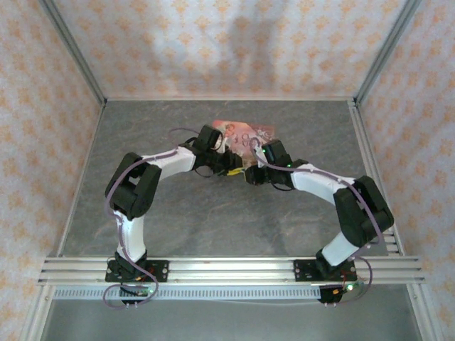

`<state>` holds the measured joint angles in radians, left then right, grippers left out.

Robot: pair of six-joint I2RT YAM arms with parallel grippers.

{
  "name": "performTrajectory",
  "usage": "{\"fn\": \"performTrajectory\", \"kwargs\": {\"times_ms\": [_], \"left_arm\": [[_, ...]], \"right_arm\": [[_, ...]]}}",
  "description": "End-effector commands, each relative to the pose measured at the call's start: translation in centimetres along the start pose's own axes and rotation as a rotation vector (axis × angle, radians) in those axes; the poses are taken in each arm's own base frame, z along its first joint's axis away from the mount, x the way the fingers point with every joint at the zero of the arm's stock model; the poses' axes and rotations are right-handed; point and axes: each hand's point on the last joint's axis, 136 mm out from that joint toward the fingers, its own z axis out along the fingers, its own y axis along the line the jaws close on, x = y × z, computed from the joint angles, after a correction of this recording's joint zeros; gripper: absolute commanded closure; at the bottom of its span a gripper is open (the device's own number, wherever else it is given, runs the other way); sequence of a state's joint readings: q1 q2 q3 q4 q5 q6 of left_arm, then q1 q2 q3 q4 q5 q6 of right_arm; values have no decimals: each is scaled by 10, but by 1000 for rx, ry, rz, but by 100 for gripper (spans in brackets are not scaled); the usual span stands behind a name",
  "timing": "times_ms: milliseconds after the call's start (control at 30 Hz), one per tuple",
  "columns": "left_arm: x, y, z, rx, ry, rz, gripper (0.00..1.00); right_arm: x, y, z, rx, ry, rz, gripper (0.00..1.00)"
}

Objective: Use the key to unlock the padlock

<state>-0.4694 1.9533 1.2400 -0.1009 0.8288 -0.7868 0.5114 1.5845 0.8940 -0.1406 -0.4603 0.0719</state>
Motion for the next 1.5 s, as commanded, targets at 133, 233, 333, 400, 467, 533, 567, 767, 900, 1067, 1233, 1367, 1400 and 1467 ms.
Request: {"fn": "performTrajectory", "kwargs": {"times_ms": [133,233,333,400,467,533,567,767,900,1067,1233,1367,1400,1467], "left_arm": [[9,13,0,-27,-9,-16,66],[13,18,-2,-44,-12,-20,65],[15,10,-15,-40,-37,7,63],[19,11,-20,-53,-41,12,62],[22,12,-25,-65,-49,18,62],[24,11,-31,-65,-56,20,62],[24,10,-35,-64,-65,24,62],[22,9,-50,-117,-102,69,63],[23,11,-37,-136,-122,86,60],[18,17,-18,-196,-217,138,58],[10,20,-8,-197,-334,209,55],[3,20,-1,-178,-379,226,54],[2,20,0,-180,-393,248,54],[-3,18,1,-172,-432,275,52]], "right_arm": [[2,-6,-15,47,-28,14,70],[5,-8,-18,58,-37,9,70],[8,-10,-20,103,-24,-23,69],[9,-7,-18,92,-26,-24,66],[9,-6,-16,92,-25,-29,65],[11,-4,-14,106,-17,-50,65],[12,-3,-13,111,-12,-61,65],[9,2,-12,111,-29,-76,65],[2,3,-15,110,-58,-69,64],[-15,-14,-14,221,-80,-52,66],[-32,-28,-7,269,-84,-24,73],[-46,-32,-3,272,-108,-12,74],[-49,-33,-1,269,-103,-8,74],[-52,-32,0,257,-97,1,77]]}}
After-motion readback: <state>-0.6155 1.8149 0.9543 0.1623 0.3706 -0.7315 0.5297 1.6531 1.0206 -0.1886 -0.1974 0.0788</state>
